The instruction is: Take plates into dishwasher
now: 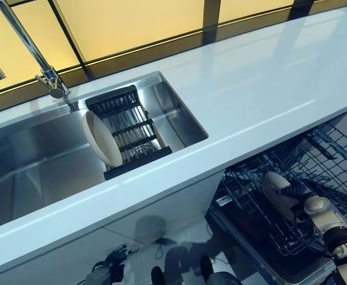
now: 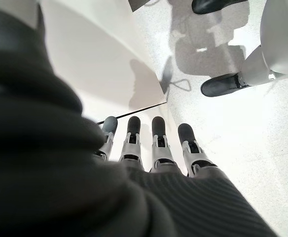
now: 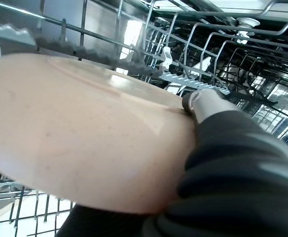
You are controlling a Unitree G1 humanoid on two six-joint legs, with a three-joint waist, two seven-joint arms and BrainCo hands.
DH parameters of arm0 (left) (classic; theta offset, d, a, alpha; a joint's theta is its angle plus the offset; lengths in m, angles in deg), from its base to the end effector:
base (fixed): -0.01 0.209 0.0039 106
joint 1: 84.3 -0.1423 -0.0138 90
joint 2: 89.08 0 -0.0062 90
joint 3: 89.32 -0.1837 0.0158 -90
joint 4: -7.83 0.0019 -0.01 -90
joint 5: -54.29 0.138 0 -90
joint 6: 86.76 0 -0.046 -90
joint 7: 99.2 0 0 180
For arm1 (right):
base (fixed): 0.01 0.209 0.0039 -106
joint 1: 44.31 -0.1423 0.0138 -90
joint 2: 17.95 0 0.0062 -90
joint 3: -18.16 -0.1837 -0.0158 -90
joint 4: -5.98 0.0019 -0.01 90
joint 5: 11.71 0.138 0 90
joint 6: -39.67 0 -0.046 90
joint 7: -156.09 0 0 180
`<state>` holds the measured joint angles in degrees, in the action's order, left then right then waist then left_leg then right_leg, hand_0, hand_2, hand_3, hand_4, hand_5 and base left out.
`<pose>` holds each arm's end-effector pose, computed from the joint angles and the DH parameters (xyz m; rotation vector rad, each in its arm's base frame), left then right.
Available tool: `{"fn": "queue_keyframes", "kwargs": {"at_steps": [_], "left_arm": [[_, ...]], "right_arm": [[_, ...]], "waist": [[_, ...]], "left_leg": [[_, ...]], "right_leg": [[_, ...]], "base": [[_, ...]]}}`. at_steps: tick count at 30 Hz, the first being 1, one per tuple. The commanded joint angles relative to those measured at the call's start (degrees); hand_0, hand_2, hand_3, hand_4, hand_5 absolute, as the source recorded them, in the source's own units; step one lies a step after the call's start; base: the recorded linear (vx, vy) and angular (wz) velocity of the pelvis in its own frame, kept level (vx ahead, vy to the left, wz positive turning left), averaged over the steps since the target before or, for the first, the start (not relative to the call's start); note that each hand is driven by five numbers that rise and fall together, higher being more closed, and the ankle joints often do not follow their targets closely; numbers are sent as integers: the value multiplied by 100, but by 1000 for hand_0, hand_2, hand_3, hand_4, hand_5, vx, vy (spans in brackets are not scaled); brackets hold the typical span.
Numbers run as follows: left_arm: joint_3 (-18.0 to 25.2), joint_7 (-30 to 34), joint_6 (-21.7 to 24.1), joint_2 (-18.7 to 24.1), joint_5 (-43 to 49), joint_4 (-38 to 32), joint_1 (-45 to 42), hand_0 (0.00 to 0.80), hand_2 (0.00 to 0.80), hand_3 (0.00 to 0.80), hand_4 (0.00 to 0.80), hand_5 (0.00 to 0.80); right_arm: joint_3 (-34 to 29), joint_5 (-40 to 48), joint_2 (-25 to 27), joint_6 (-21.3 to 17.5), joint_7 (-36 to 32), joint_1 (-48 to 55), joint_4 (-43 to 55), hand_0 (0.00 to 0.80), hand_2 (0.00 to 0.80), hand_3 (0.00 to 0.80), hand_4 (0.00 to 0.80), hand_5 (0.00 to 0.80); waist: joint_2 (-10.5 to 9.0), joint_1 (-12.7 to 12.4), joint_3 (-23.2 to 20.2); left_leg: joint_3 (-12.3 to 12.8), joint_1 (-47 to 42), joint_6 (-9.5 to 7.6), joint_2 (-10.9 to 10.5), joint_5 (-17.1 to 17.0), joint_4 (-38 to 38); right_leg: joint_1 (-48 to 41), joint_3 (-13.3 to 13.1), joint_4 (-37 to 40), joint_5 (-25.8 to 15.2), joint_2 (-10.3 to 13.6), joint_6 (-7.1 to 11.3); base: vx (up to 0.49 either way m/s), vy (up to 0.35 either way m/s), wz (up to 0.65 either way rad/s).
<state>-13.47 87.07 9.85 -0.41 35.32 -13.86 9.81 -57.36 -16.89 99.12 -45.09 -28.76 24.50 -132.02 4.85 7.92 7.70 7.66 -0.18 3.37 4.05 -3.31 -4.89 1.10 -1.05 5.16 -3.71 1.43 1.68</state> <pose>0.1078 0.2197 -0.1058 0.0383 1.0150 0.0135 0.2353 -0.3301 0.0419 -0.8653 0.6413 -0.0793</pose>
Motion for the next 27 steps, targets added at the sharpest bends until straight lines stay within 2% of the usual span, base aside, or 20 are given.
{"fn": "queue_keyframes", "kwargs": {"at_steps": [1, 4, 5, 6, 7, 8, 9, 20, 24, 27], "left_arm": [[-203, 48, 111, 178, -27, 114, 409, 0, 0, 0, 0, 0], [-176, 44, 117, 186, -18, 124, 412, 0, 0, 0, 0, 0], [-174, 43, 116, 187, -17, 125, 411, 0, 0, 0, 0, 0], [-157, 35, 111, 194, 1, 120, 404, 0, 0, 0, 0, 0], [-157, 35, 103, 205, 6, 117, 401, 0, 0, 0, 0, 0], [-155, 39, 101, 211, 15, 120, 399, 0, 0, 0, 0, 0], [-149, 44, 103, 215, 31, 127, 394, 0, 0, 0, 0, 0], [-31, 6, 66, 217, 61, 122, 363, 0, 0, 0, 0, 0], [35, -52, 29, 216, 56, 108, 339, 0, 0, 0, 0, 0], [150, -74, 1, 243, 50, 64, 290, 0, 0, 0, 0, 0]], "right_arm": [[302, -121, -254, -18, 92, -299, -480, 800, 800, 800, 800, 800], [262, -52, -218, 44, 105, -269, -450, 781, 781, 781, 781, 781], [257, -40, -214, 47, 122, -264, -443, 703, 703, 703, 703, 703], [213, -16, -198, 61, 114, -225, -404, 540, 540, 540, 540, 540], [188, 16, -182, 84, 132, -197, -376, 508, 508, 508, 508, 508], [164, 15, -168, 115, 153, -183, -360, 147, 147, 147, 147, 147], [133, 64, -137, 139, 141, -158, -339, 0, 0, 0, 0, 0], [-84, -4, 118, 561, -47, -81, 316, 0, 0, 0, 0, 0], [-133, -123, 260, 858, -193, -9, 796, 0, 0, 0, 0, 0], [-258, -110, 470, 1307, -475, 107, 1372, 0, 0, 0, 0, 0]], "waist": [[-358, -197, -99], [-376, -189, -98], [-378, -188, -99], [-398, -180, -98], [-412, -176, -98], [-422, -173, -100], [-438, -166, -102], [-583, -87, -106], [-650, -32, -113], [-712, 33, -109]], "left_leg": [[-272, -43, 33, 13, 239, -11], [-277, -42, 31, 14, 240, -11], [-276, -42, 31, 15, 240, -11], [-281, -46, 30, 19, 246, -11], [-282, -49, 29, 22, 247, -11], [-280, -52, 29, 26, 245, -11], [-276, -55, 30, 33, 245, -11], [-217, -106, 23, 83, 259, -11], [-184, -126, 20, 97, 264, -11], [-142, -148, 22, 115, 267, -11]], "right_leg": [[222, -10, -16, -244, 452, 462], [220, -21, -16, -245, 440, 462], [220, -22, -16, -245, 440, 462], [216, -32, -16, -241, 436, 463], [211, -33, -16, -241, 436, 462], [208, -34, -16, -243, 435, 464], [206, -33, -16, -245, 432, 464], [181, -136, -16, -255, 378, 453], [177, -185, -17, -265, 361, 453], [167, -235, -23, -272, 347, 451]], "base": [[0, 0, 0], [0, 0, 0], [0, 0, 0], [0, 0, 0], [0, 0, 0], [0, 0, 0], [0, 0, 0], [0, 0, 0], [0, 0, 0], [0, 0, 0]]}}
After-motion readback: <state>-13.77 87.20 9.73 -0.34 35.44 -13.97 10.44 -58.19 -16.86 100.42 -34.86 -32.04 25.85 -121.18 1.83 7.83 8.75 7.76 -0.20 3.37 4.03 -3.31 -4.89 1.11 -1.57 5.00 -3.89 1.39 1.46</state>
